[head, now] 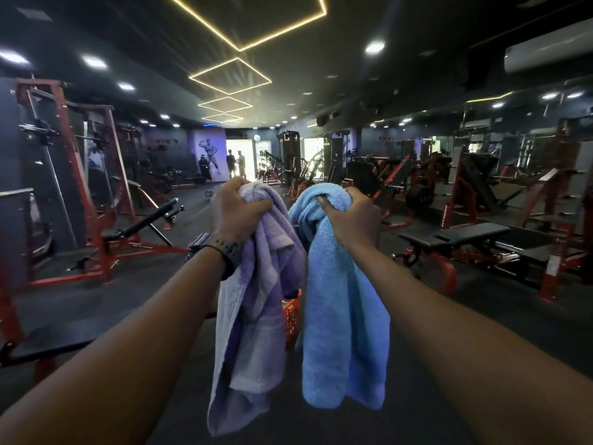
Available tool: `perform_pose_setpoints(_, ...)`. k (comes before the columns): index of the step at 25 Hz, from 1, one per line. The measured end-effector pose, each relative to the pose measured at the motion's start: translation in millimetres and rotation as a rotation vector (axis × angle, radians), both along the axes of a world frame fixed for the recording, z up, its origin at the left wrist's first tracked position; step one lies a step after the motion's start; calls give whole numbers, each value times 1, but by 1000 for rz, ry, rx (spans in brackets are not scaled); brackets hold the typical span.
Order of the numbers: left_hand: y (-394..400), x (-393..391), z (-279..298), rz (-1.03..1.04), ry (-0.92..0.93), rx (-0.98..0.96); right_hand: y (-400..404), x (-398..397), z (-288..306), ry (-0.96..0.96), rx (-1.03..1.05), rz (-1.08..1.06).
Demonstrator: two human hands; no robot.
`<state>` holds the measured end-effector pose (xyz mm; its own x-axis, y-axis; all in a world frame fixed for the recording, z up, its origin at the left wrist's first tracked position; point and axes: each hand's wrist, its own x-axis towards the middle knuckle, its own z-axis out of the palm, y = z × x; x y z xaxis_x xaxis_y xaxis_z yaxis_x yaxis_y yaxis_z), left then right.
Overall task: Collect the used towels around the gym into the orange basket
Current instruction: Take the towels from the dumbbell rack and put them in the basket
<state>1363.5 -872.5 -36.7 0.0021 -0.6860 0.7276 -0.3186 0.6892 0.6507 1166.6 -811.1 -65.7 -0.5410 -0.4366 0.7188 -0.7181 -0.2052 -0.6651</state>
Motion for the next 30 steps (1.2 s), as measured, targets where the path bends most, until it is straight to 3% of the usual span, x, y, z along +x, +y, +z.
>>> perform_pose_setpoints(7, -205, -108, -3, 48, 2, 35, -225, -111, -12, -25, 43, 72)
perform_pose_setpoints(20, -619, -265, -72, 11, 12, 158, -621, -241, -72, -51, 166, 87)
perform_pose_setpoints(25, -753, -317, -115, 94, 15, 169, -775, -283, -113, -65, 166, 157)
perform_pose_setpoints(30, -886, -358, -160, 166, -14, 263, -924, -320, -163, -119, 303, 224)
